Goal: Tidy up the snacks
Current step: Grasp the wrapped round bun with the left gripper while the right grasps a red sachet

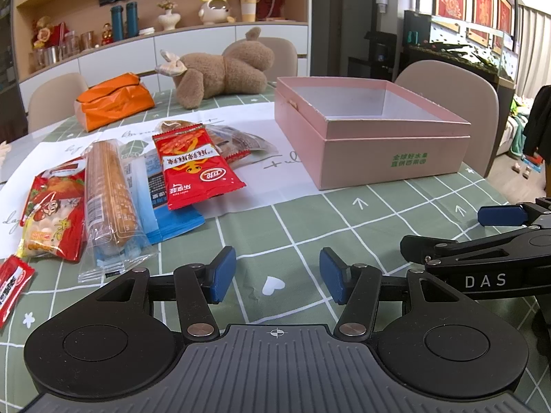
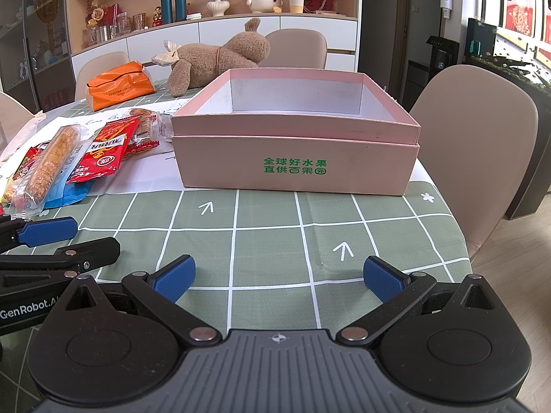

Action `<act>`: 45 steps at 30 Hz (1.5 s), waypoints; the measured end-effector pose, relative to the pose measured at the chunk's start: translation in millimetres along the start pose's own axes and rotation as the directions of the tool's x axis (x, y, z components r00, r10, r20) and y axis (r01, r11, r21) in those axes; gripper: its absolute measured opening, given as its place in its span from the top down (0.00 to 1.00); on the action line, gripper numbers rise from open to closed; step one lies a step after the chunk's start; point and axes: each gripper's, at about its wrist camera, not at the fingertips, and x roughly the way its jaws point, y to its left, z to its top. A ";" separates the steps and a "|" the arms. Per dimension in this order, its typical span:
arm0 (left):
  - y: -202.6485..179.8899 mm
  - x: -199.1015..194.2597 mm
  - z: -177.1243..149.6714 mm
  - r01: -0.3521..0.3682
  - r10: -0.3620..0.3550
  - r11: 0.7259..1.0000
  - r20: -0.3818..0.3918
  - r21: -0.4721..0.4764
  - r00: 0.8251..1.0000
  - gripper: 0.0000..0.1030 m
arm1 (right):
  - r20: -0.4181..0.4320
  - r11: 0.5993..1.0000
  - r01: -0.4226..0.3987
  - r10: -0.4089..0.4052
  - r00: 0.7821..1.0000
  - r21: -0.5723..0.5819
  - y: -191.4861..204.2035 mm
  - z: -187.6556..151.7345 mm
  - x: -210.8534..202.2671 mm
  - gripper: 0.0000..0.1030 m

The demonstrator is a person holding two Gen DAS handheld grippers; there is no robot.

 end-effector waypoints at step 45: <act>142.4 -34.9 1.5 0.102 -0.182 0.913 -0.170 -0.395 0.968 0.55 | -0.006 0.950 -0.312 0.312 0.950 -0.032 2.0 171.1 -44.2 0.12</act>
